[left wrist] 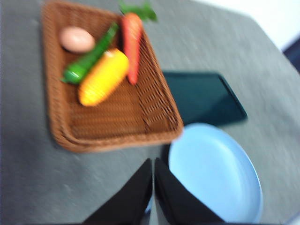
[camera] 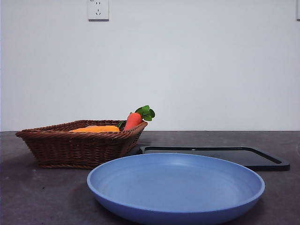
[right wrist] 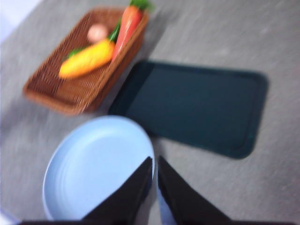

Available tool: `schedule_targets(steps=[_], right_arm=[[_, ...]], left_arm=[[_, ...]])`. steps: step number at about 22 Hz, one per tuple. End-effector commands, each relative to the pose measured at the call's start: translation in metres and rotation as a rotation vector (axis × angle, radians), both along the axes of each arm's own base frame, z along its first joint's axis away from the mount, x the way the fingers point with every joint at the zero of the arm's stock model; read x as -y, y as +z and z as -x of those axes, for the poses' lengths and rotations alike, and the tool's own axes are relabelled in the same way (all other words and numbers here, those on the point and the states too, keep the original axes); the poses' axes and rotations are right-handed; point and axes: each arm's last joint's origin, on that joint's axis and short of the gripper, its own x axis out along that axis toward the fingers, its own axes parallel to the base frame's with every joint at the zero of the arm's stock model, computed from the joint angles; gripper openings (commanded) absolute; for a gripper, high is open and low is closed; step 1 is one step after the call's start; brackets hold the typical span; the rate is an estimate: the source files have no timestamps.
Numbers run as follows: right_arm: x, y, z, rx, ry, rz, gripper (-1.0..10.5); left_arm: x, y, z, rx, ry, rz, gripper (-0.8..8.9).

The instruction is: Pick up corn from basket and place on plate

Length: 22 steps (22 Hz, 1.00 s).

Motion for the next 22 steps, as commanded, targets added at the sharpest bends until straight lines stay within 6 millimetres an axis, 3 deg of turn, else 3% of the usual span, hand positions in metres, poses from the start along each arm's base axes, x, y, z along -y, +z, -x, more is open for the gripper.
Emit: schedule_targets(steps=[1, 7, 8, 11, 16, 22], right_arm=[[-0.007, 0.003, -0.006, 0.005, 0.081, 0.049, 0.0], [-0.012, -0.002, -0.014, -0.038, 0.116, 0.054, 0.1], [-0.012, -0.002, -0.014, -0.038, 0.116, 0.053, 0.5], [-0.012, -0.002, -0.014, -0.057, 0.098, 0.033, 3.1], [-0.017, -0.01, -0.026, -0.133, 0.105, 0.019, 3.2], [-0.039, -0.042, -0.065, -0.3, 0.171, 0.045, 3.2]], left_arm=[[0.004, 0.002, -0.003, 0.003, -0.057, -0.032, 0.07], [0.007, 0.0, -0.006, -0.01, -0.078, -0.037, 0.48], [0.007, 0.0, -0.006, -0.005, -0.078, -0.037, 1.22], [0.007, 0.001, -0.007, 0.005, -0.076, -0.034, 3.83], [0.007, 0.001, -0.007, 0.002, -0.074, -0.03, 3.91], [0.007, 0.001, -0.007, -0.001, -0.072, -0.028, 3.91]])
